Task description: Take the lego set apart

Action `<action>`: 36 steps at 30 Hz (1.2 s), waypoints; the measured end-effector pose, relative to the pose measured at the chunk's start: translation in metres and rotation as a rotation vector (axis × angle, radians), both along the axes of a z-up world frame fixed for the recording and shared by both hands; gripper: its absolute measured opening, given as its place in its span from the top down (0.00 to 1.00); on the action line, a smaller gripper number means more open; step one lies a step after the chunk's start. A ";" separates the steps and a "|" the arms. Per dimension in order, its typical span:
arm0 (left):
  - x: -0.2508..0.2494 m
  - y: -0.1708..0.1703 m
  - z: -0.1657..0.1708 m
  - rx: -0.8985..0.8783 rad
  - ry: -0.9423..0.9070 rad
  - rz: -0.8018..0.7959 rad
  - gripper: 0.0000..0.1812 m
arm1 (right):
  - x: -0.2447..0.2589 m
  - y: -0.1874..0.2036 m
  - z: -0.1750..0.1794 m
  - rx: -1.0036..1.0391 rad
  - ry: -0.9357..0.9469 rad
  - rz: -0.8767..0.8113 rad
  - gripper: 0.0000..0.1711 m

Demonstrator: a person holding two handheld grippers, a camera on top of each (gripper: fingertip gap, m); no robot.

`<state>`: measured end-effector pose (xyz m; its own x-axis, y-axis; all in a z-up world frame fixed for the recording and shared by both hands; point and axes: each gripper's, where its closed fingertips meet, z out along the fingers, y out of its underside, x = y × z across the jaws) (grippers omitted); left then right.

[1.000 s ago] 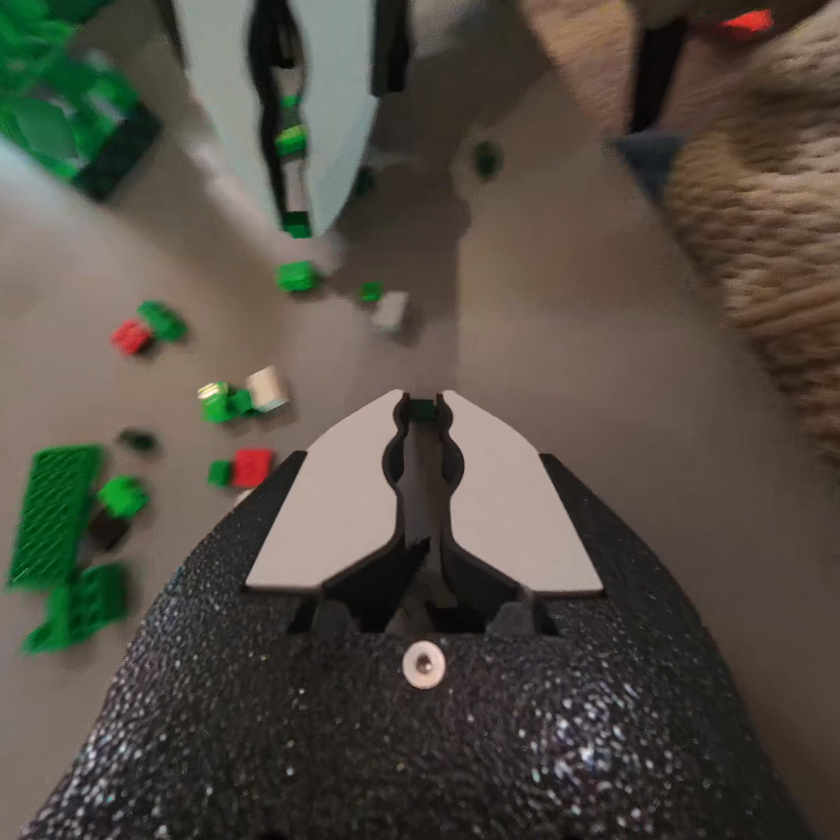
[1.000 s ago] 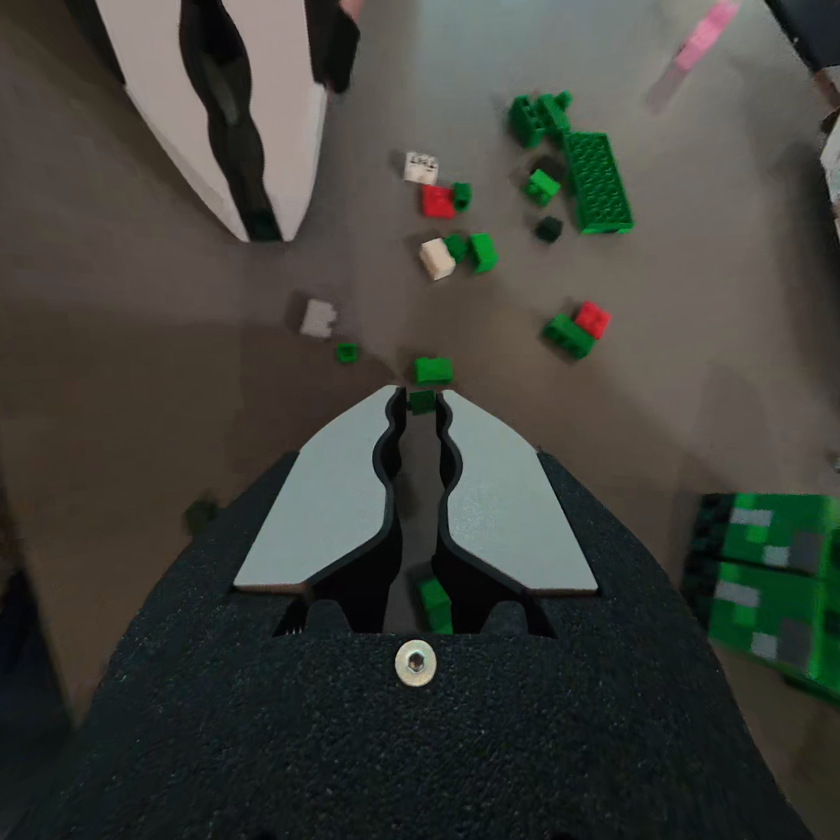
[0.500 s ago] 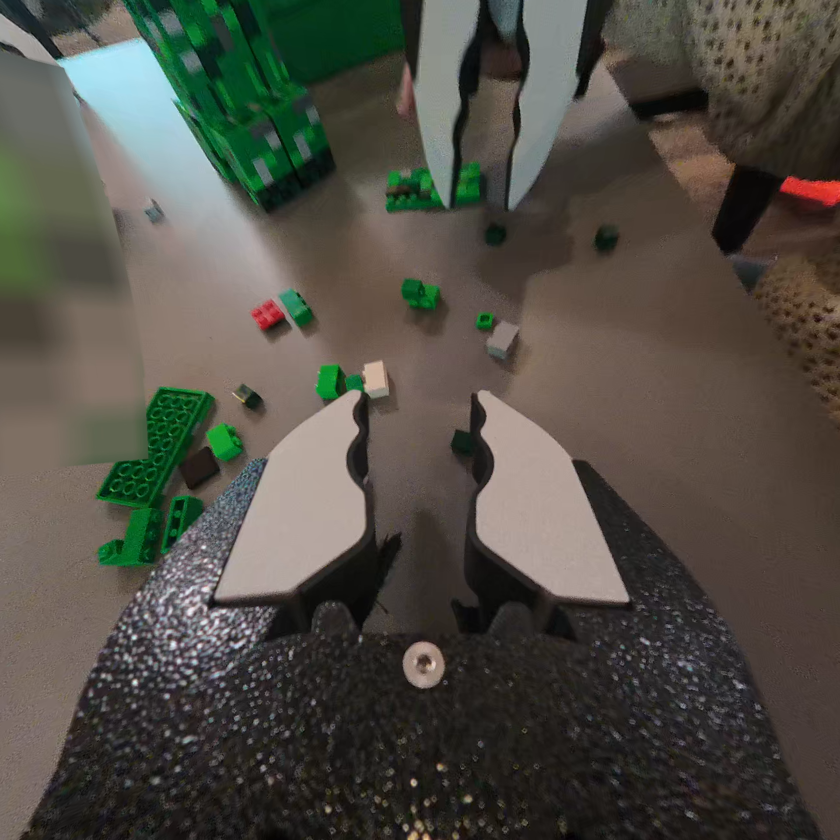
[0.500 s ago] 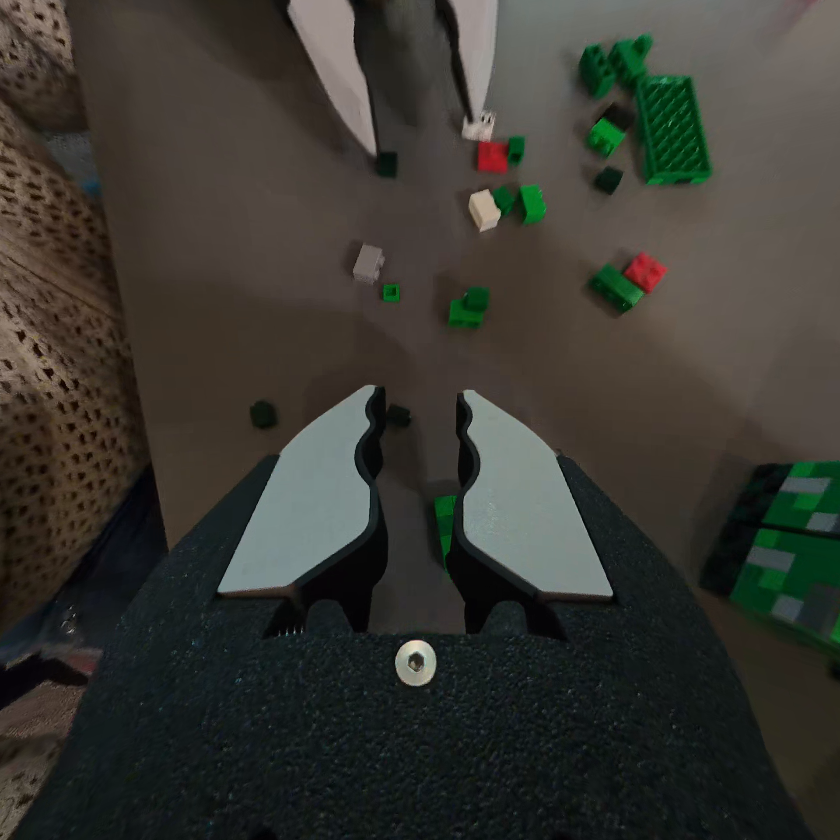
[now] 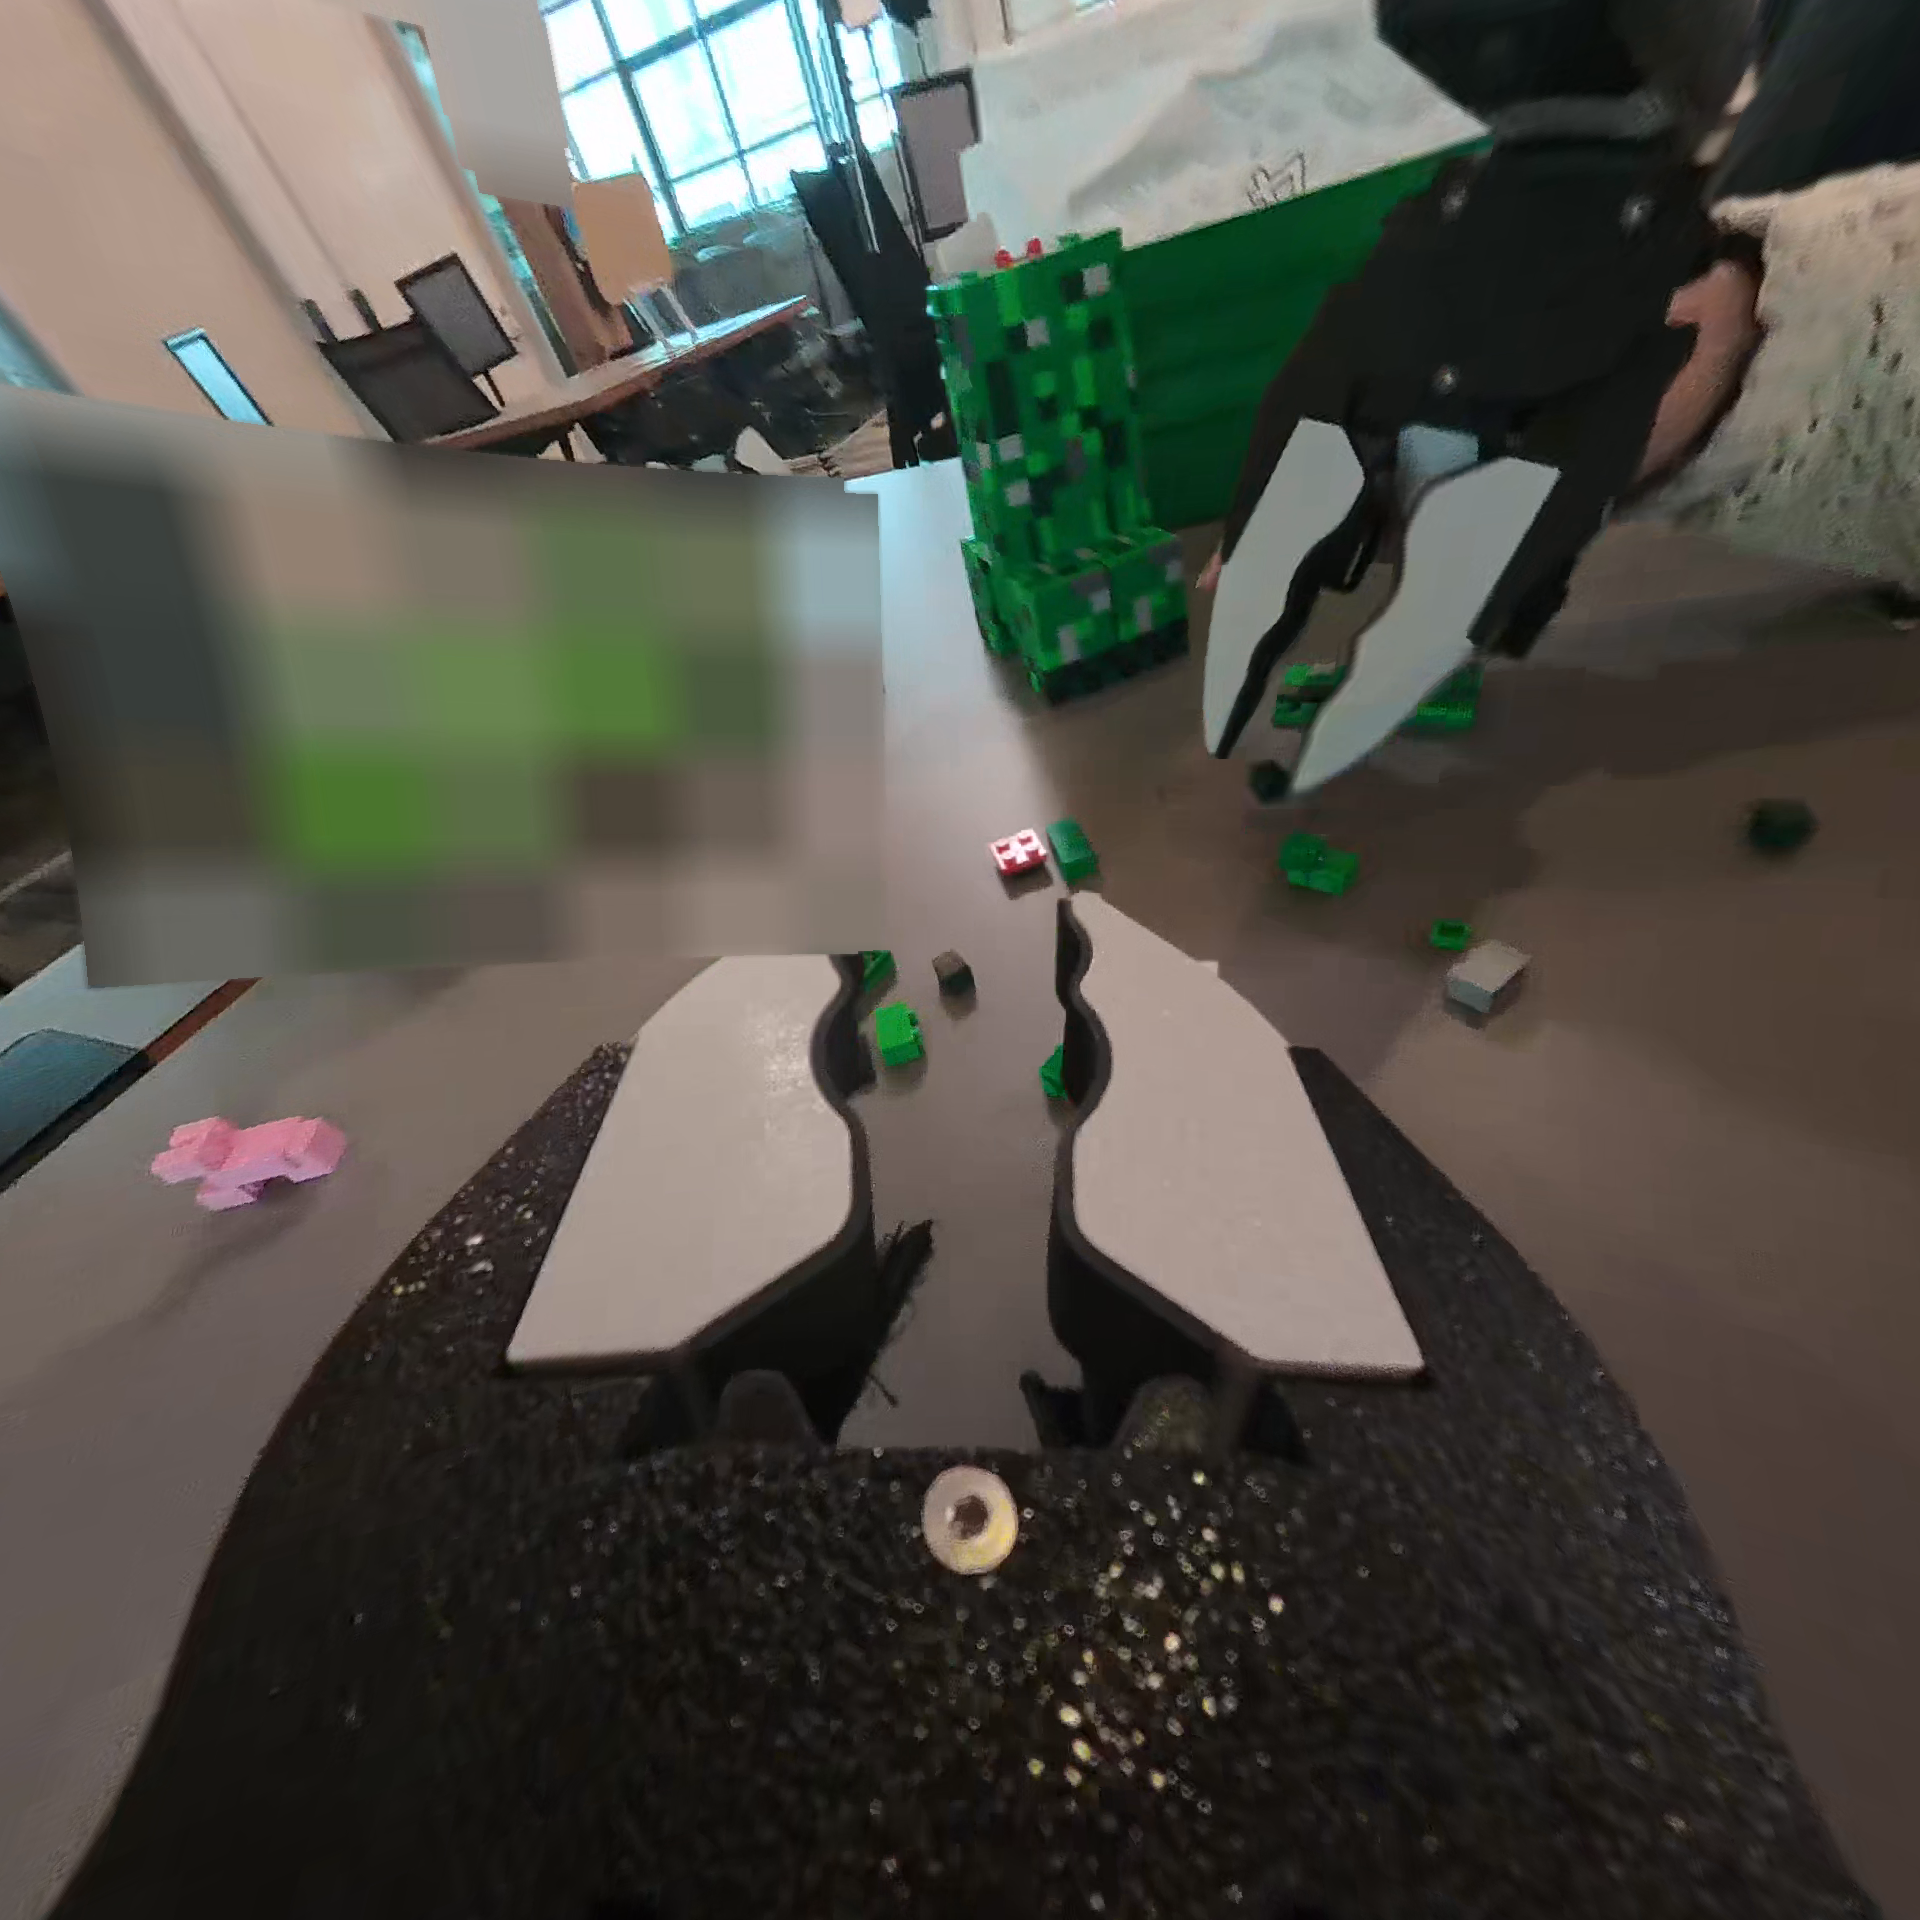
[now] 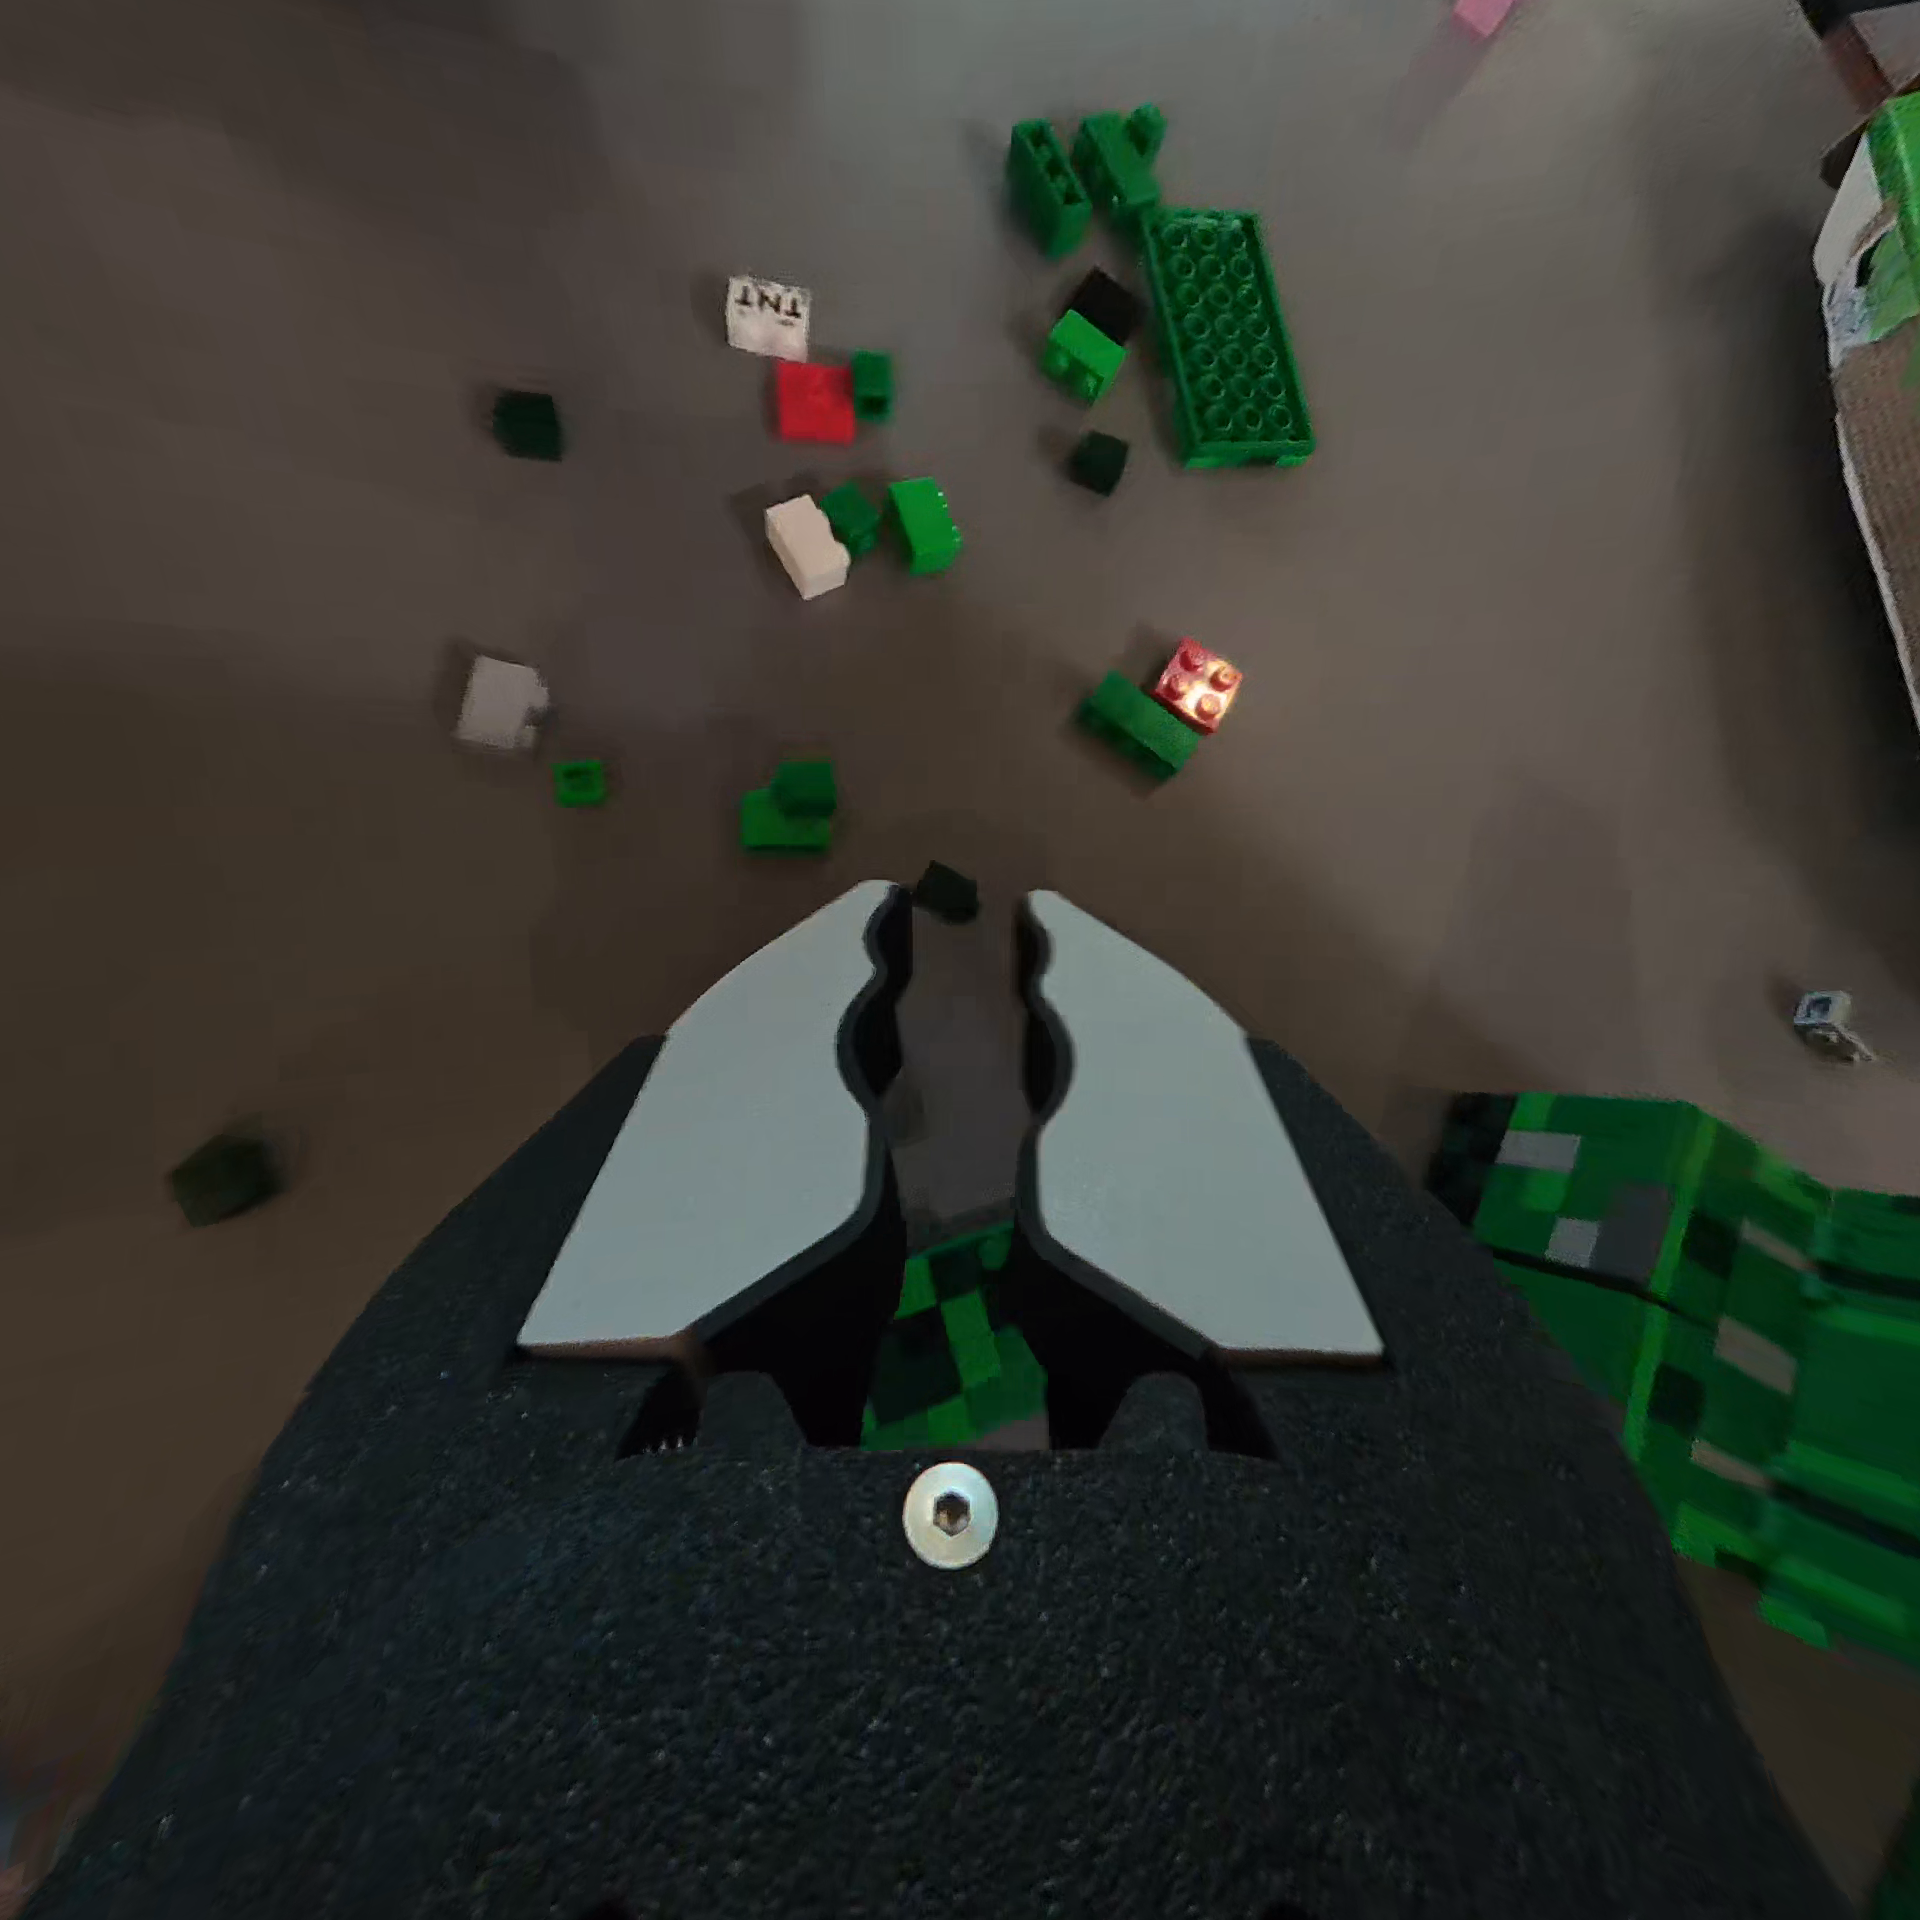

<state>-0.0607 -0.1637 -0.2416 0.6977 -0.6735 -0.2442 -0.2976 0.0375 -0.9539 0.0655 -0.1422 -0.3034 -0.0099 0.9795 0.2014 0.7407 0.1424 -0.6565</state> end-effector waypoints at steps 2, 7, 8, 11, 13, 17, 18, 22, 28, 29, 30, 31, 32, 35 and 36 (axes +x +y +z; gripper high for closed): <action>-0.004 0.003 -0.001 -0.019 -0.037 0.019 0.81 | 0.000 -0.003 0.001 0.031 0.002 0.028 0.78; -0.013 0.008 0.006 -0.014 -0.119 0.046 0.82 | 0.028 -0.093 0.021 -0.318 0.056 0.352 0.84; -0.013 0.008 0.007 -0.018 -0.127 0.045 0.82 | 0.036 -0.104 0.016 -0.343 0.019 0.380 0.84; -0.013 0.009 0.006 -0.025 -0.131 0.048 0.82 | 0.048 -0.121 -0.004 -0.286 -0.085 0.412 0.84; -0.013 0.009 0.006 -0.021 -0.122 0.051 0.82 | 0.050 -0.120 -0.013 -0.231 -0.129 0.405 0.84; -0.010 0.008 0.003 -0.022 -0.096 0.045 0.82 | 0.047 -0.115 -0.014 -0.232 -0.110 0.387 0.87; -0.009 0.007 0.003 -0.021 -0.086 0.044 0.82 | 0.047 -0.116 -0.014 -0.242 -0.111 0.391 0.87; -0.006 0.006 0.000 -0.017 -0.054 0.036 0.83 | 0.048 -0.121 -0.014 -0.266 -0.137 0.415 0.95; 0.000 0.004 -0.004 -0.003 -0.003 0.023 0.84 | 0.007 -0.049 0.015 -0.071 0.071 0.078 0.96; 0.000 0.003 -0.005 0.000 0.003 0.020 0.85 | 0.002 -0.038 0.016 -0.035 0.090 0.032 0.96; 0.001 0.003 -0.005 -0.001 0.007 0.018 0.85 | -0.003 -0.033 0.013 -0.014 0.082 0.022 0.95; 0.001 0.002 -0.005 0.000 0.009 0.016 0.85 | -0.005 -0.031 0.007 0.004 0.054 0.021 0.90; 0.002 0.002 -0.005 0.000 0.009 0.014 0.85 | -0.007 -0.029 0.002 0.031 0.023 0.019 0.83; 0.002 0.002 -0.005 -0.001 0.003 0.009 0.85 | -0.014 -0.021 0.010 0.160 0.078 0.000 0.79; 0.002 0.002 -0.005 -0.001 0.003 0.008 0.85 | -0.015 -0.017 0.018 0.188 0.130 -0.035 0.80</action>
